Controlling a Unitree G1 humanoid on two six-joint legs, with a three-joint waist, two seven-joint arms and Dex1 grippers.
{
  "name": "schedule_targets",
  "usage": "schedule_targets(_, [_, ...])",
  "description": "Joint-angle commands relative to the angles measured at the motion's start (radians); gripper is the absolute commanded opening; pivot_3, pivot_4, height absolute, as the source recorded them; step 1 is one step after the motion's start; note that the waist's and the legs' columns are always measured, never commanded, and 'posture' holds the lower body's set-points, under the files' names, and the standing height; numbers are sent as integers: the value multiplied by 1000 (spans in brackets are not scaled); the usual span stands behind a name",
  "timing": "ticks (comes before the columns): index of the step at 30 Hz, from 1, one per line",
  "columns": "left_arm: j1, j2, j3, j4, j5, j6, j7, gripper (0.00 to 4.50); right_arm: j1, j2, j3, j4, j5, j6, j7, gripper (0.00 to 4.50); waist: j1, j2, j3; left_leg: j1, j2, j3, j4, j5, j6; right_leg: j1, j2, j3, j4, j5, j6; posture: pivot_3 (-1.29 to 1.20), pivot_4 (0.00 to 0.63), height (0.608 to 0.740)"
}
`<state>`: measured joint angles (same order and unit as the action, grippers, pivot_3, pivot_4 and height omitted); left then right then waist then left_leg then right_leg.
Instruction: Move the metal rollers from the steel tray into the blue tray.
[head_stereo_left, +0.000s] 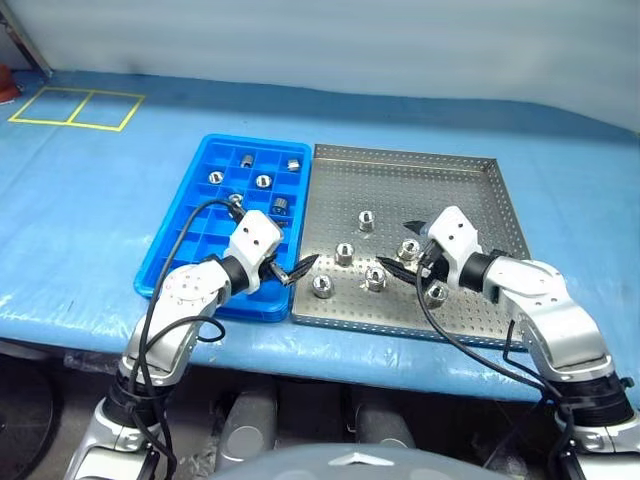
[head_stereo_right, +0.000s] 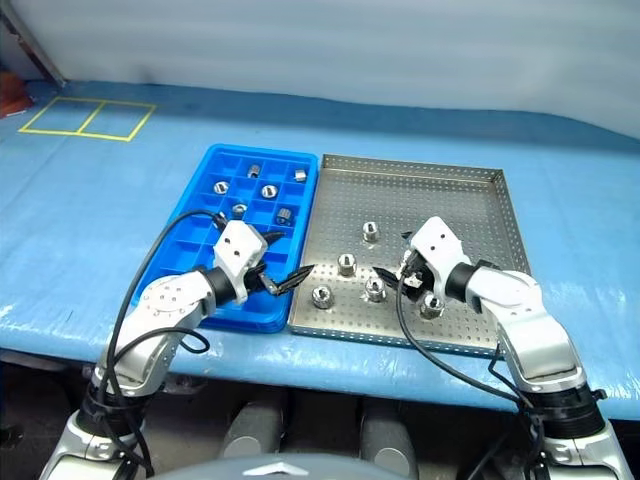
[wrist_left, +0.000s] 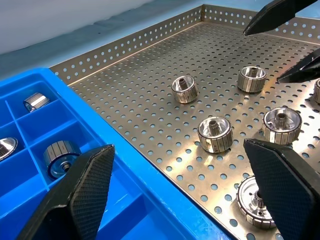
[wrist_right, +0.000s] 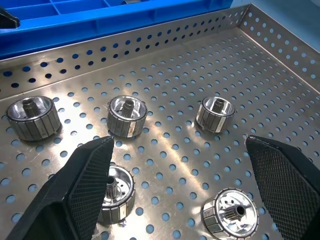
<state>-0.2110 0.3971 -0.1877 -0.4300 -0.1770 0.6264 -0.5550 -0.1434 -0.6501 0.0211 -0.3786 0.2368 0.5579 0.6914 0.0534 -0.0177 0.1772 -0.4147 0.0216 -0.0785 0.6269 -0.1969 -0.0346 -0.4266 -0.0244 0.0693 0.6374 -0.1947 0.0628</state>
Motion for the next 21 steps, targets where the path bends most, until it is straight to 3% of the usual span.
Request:
schedule_targets(1, [7, -5, -11, -34, -6, -8, 5, 4500, 9, -11, -23, -51, 4, 3, -8, 4433, -5, 0, 0, 0, 0, 0, 0, 0, 0, 0, 0, 0, 0, 0, 0, 203, 150, 740])
schedule_targets(11, [84, 61, 53, -149, -32, 54, 9, 4500, -12, -19, -10, -31, 6, -35, 26, 4433, -3, 0, 0, 2, 0, 0, 1, 0, 0, 0, 0, 0, 4, 0, -1, 259, 150, 740])
schedule_targets(21, [71, 82, 85, -131, -68, 56, 6, 4500, -12, 28, 24, -5, 4, -55, 21, 4433, 10, 0, 0, 1, 0, 0, 1, 0, 0, 0, 0, 0, 4, 0, -1, 260, 150, 740])
